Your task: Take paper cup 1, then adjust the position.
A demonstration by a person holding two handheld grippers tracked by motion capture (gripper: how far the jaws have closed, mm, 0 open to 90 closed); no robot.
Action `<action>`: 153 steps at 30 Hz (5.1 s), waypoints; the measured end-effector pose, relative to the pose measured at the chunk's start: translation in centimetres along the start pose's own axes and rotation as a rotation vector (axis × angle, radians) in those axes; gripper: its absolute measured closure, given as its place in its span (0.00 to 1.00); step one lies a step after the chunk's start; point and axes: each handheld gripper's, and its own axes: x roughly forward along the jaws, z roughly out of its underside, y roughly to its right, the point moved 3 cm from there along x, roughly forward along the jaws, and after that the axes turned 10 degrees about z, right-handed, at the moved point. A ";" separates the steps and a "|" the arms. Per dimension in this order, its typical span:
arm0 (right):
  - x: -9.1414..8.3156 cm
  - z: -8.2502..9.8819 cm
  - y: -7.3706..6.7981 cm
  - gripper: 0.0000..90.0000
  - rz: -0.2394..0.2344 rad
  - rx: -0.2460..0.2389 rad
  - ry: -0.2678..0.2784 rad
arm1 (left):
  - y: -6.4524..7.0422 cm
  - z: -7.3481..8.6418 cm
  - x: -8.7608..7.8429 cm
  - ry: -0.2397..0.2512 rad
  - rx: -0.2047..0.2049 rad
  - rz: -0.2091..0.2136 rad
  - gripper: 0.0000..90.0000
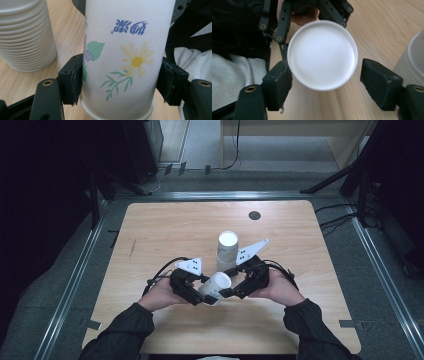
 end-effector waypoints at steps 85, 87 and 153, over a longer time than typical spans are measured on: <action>2.2 1.5 -1.8 0.38 0.018 -0.077 -0.031 | 0.4 -2.6 1.3 -0.463 0.039 0.010 0.31; 2.2 1.4 -1.8 0.38 0.017 -0.078 -0.035 | 0.3 -2.5 1.3 -0.450 0.038 0.021 0.31; 0.5 0.7 -1.3 0.26 -0.001 -0.055 0.059 | 0.5 -0.9 -2.3 -0.048 0.006 0.024 0.27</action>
